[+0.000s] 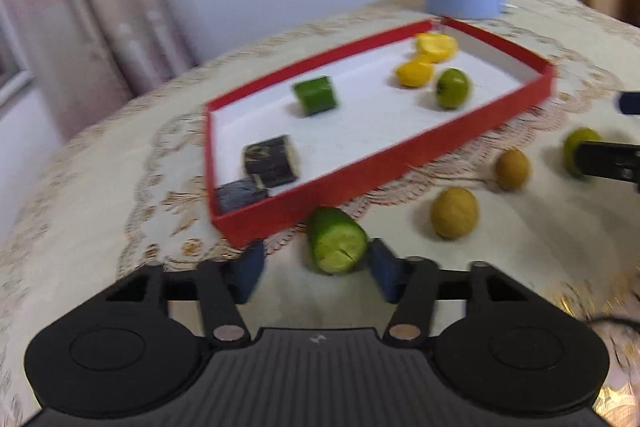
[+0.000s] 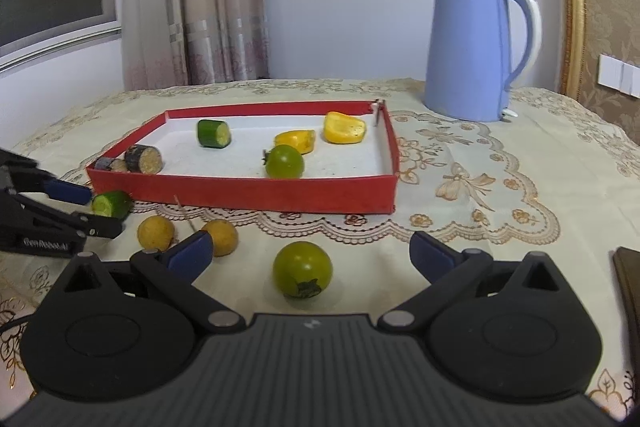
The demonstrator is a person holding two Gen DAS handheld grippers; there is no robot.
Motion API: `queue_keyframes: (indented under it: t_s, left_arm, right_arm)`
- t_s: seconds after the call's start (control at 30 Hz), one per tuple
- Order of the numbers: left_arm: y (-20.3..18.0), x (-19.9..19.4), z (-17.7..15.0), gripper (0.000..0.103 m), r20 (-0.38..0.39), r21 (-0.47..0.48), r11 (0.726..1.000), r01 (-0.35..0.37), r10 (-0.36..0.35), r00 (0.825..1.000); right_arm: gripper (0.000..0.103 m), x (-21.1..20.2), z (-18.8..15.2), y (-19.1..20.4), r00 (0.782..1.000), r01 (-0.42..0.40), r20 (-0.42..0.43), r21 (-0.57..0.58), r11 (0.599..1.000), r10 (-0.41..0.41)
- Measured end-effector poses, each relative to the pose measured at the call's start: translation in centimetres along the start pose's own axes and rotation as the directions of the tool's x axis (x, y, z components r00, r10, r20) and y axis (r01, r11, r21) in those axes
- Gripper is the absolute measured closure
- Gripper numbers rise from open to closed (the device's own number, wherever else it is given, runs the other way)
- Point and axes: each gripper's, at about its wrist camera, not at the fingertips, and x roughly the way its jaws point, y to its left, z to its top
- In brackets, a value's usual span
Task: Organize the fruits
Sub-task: 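Close the left gripper firmly on the green cucumber piece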
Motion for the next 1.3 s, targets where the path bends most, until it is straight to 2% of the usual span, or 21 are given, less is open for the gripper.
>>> queue_keyframes:
  t_s: [0.1, 0.17, 0.23, 0.43, 0.6, 0.63, 0.7, 0.77, 0.8, 0.87, 0.93, 1.2, 1.3]
  left_arm:
    - [-0.2, 0.3, 0.2, 0.039, -0.001, -0.057, 0.998, -0.039, 0.039, 0.999]
    - [0.0, 0.4, 0.4, 0.024, -0.009, -0.106, 0.993, -0.048, 0.048, 0.999]
    - [-0.1, 0.5, 0.5, 0.015, -0.009, -0.144, 0.988, -0.057, 0.056, 0.998]
    - [-0.8, 1.0, 0.7, 0.013, -0.023, -0.144, 0.983, -0.11, 0.108, 0.994]
    - [-0.3, 1.2, 0.7, 0.014, -0.033, -0.185, 0.978, -0.092, 0.087, 0.996]
    - [0.0, 1.3, 0.6, 0.017, -0.034, -0.201, 0.977, -0.077, 0.072, 0.997]
    - [0.5, 1.2, 0.5, 0.029, -0.033, -0.235, 0.972, -0.024, 0.016, 0.999]
    - [0.9, 1.2, 0.4, 0.05, -0.031, -0.273, 0.961, 0.037, -0.048, 0.998]
    - [1.0, 1.2, 0.4, 0.053, -0.029, -0.286, 0.957, 0.058, -0.069, 0.997]
    - [0.9, 1.0, 0.4, 0.065, -0.025, -0.281, 0.958, 0.055, -0.065, 0.998]
    - [0.6, 0.9, 0.4, 0.072, -0.021, -0.272, 0.96, 0.065, -0.073, 0.997]
    - [0.5, 0.4, 0.3, 0.072, -0.021, -0.256, 0.966, 0.043, -0.05, 0.999]
    - [0.4, 0.1, 0.2, 0.072, -0.022, -0.245, 0.969, 0.007, -0.012, 1.0]
  right_arm:
    - [0.0, 0.1, 0.4, -0.1, 0.999, 0.032, -0.026, 0.02, 0.999, -0.032]
    - [0.0, -0.1, 0.6, -0.1, 0.999, 0.047, -0.025, 0.038, 0.998, -0.046]
    - [0.0, -0.2, 0.6, -0.2, 0.999, 0.036, -0.015, 0.057, 0.998, -0.035]
    - [0.0, 0.2, 0.1, -1.5, 0.997, -0.074, -0.013, 0.168, 0.983, 0.078]
    - [0.0, 0.7, -0.2, -1.6, 0.994, -0.102, -0.029, 0.182, 0.978, 0.109]
    - [0.0, 0.7, -0.3, -1.5, 0.994, -0.1, -0.032, 0.177, 0.979, 0.107]
    - [0.0, 0.8, -0.3, -1.3, 0.993, -0.106, -0.032, 0.166, 0.98, 0.113]
    - [0.0, 0.6, -0.3, -1.3, 0.992, -0.12, -0.021, 0.155, 0.981, 0.125]
    - [0.0, 0.6, -0.3, -1.2, 0.992, -0.12, -0.016, 0.148, 0.982, 0.124]
    - [0.0, 0.5, -0.3, -0.9, 0.993, -0.117, -0.012, 0.132, 0.984, 0.12]
    - [0.0, 0.4, -0.3, -0.8, 0.993, -0.119, -0.013, 0.12, 0.986, 0.121]
    - [0.0, 0.5, -0.4, -0.9, 0.993, -0.116, -0.018, 0.126, 0.985, 0.119]
    - [0.0, 0.5, -0.4, -0.9, 0.993, -0.114, -0.018, 0.127, 0.985, 0.118]
